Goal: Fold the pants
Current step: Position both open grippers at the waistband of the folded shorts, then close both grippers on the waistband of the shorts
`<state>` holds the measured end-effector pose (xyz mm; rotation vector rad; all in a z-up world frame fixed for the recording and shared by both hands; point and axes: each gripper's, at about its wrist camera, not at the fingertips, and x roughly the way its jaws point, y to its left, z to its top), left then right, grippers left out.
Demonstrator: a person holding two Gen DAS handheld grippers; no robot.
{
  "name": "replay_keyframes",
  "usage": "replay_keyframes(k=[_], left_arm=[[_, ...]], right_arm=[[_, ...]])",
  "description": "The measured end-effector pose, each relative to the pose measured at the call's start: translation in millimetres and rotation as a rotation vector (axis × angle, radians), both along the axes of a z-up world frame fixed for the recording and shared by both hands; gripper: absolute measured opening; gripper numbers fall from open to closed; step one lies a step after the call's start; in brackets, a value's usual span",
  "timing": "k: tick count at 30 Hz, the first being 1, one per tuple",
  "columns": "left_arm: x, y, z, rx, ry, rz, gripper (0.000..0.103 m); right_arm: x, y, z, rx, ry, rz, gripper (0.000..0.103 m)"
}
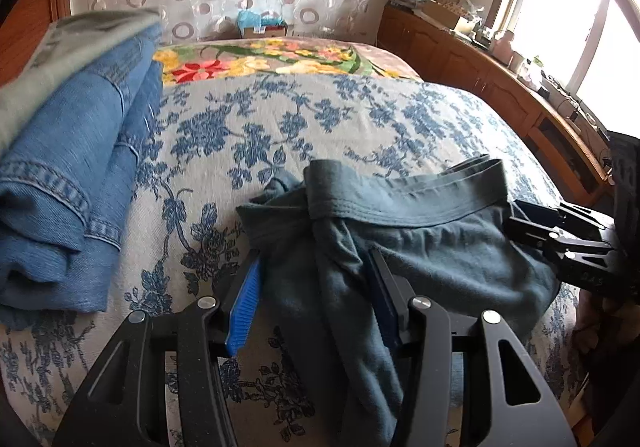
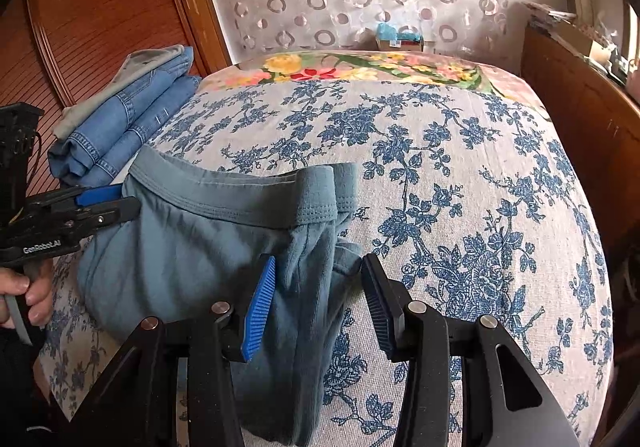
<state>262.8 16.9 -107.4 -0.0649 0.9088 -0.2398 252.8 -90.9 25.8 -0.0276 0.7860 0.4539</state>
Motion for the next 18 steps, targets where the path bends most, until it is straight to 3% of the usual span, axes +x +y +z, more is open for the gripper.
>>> replay_keyframes(k=[15, 18], left_arm=[[0.4, 0.1, -0.1, 0.0, -0.026, -0.009, 0.052], [0.6, 0.0, -0.4, -0.001, -0.027, -0.009, 0.052]], right_arm=[[0.6, 2.1, 0.8, -0.012, 0.001, 0.003, 0.046], [0.0, 4.7, 1.4, -0.009, 0.005, 0.028, 0.032]])
